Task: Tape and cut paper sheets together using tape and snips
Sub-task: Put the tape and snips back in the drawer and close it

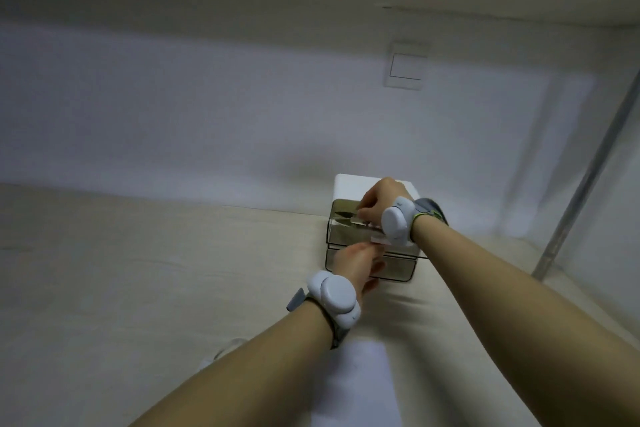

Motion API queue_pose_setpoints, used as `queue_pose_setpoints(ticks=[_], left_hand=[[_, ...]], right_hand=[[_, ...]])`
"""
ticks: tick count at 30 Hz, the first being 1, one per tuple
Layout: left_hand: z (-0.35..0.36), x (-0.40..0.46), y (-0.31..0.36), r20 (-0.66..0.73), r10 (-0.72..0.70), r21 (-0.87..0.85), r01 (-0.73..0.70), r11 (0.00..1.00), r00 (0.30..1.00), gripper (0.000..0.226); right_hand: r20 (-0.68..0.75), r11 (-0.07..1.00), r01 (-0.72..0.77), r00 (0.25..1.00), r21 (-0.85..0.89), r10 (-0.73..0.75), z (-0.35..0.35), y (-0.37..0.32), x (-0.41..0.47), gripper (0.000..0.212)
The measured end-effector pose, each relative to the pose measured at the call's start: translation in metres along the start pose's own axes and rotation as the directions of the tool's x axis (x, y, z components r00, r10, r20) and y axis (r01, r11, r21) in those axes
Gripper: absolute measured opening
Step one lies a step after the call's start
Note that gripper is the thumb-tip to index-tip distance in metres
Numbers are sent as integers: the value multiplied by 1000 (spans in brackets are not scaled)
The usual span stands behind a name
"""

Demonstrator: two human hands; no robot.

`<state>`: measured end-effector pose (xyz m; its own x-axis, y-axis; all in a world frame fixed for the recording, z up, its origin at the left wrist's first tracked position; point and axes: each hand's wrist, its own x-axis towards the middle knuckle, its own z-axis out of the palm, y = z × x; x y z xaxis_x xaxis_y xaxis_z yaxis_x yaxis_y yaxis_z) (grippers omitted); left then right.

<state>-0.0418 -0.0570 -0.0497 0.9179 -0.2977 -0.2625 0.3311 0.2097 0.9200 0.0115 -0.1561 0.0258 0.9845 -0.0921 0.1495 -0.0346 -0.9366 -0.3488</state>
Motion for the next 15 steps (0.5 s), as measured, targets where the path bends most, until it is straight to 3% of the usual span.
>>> queue_pose_setpoints(ticks=[7,12,15], left_hand=[[0,0,1,28,-11,15,10,1000,1000,9],[7,3,5,30,-17,-29,18,999,999,12],[11,5,12,45,-32,-67,35,997,998,18]], right_hand=[[-290,997,-3,957,78,25,-2,17,-17,15],[-350,994,-104,930,43,113,-12,43,-41,48],[-328,989,-148,933,30,150,-10,57,-50,55]])
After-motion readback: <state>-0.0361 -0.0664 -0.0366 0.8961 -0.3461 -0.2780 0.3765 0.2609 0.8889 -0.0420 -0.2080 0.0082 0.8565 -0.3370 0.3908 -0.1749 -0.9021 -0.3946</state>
